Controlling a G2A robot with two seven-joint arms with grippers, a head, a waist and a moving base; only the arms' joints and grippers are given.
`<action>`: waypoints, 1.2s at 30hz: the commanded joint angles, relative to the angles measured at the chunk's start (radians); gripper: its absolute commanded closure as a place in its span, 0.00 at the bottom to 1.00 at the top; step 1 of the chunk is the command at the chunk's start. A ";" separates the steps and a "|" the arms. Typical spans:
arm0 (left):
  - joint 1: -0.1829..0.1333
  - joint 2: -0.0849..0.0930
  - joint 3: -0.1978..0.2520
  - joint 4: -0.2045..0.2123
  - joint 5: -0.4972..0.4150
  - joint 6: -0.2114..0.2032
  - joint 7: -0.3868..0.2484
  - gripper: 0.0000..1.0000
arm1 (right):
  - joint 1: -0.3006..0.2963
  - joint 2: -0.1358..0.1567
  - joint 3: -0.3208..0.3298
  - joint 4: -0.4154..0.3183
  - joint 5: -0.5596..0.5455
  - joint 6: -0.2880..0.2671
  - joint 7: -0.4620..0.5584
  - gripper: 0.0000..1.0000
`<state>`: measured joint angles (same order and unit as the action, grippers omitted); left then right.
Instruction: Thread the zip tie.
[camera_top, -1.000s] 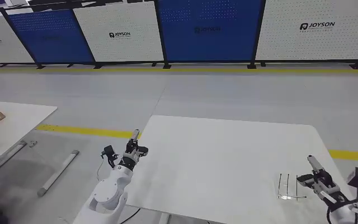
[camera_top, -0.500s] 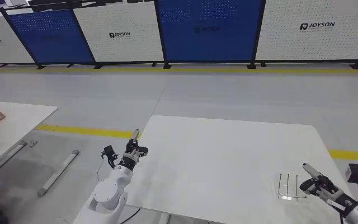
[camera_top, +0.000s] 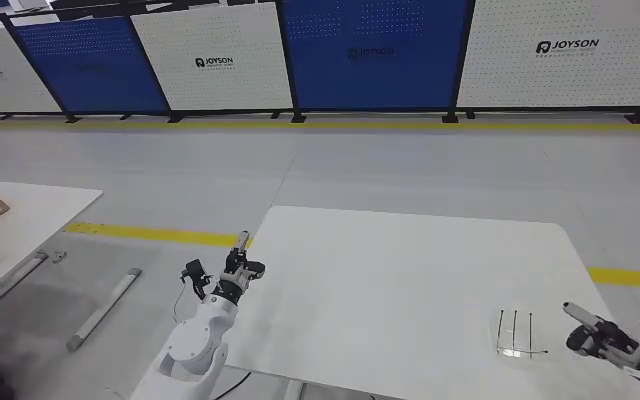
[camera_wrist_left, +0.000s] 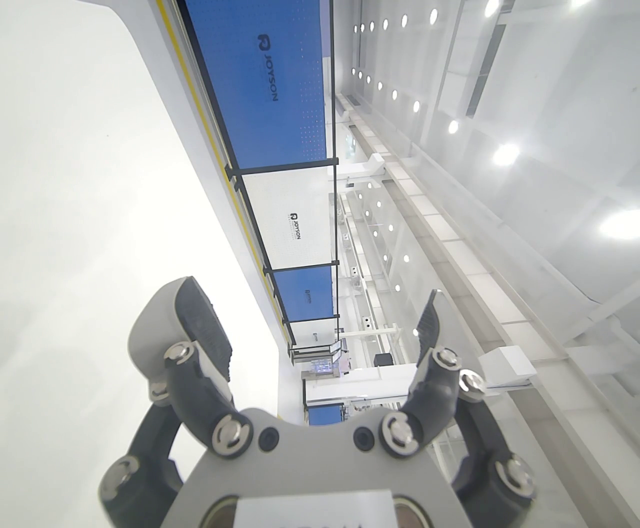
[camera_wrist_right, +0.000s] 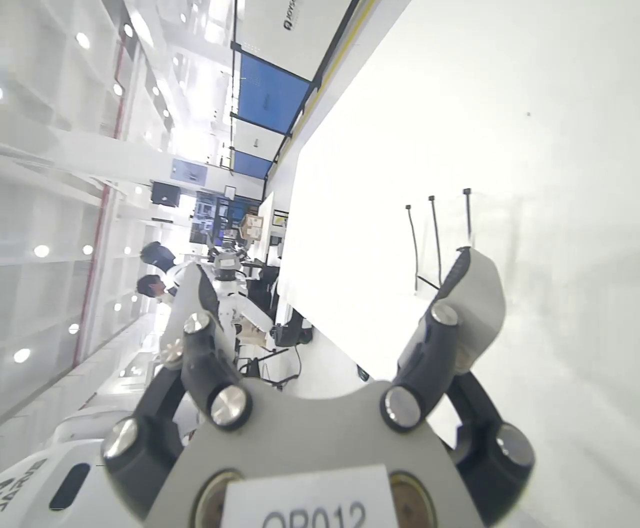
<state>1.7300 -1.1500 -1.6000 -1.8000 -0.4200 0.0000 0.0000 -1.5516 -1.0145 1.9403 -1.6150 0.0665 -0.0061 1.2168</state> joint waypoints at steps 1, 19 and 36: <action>0.000 0.000 0.000 0.000 0.000 0.000 0.000 0.00 | 0.041 0.012 -0.007 0.028 -0.049 0.028 0.067 0.00; 0.000 0.000 0.000 0.000 0.000 0.000 0.000 0.00 | 0.167 0.035 -0.112 0.119 -0.186 0.086 0.170 0.00; 0.000 0.000 0.000 0.000 0.000 0.000 0.000 0.00 | 0.105 0.067 -0.143 0.022 -0.236 0.204 0.173 0.00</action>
<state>1.7300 -1.1500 -1.6000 -1.8000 -0.4200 0.0000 0.0000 -1.4372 -0.9541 1.7940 -1.5779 -0.1622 0.1752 1.3904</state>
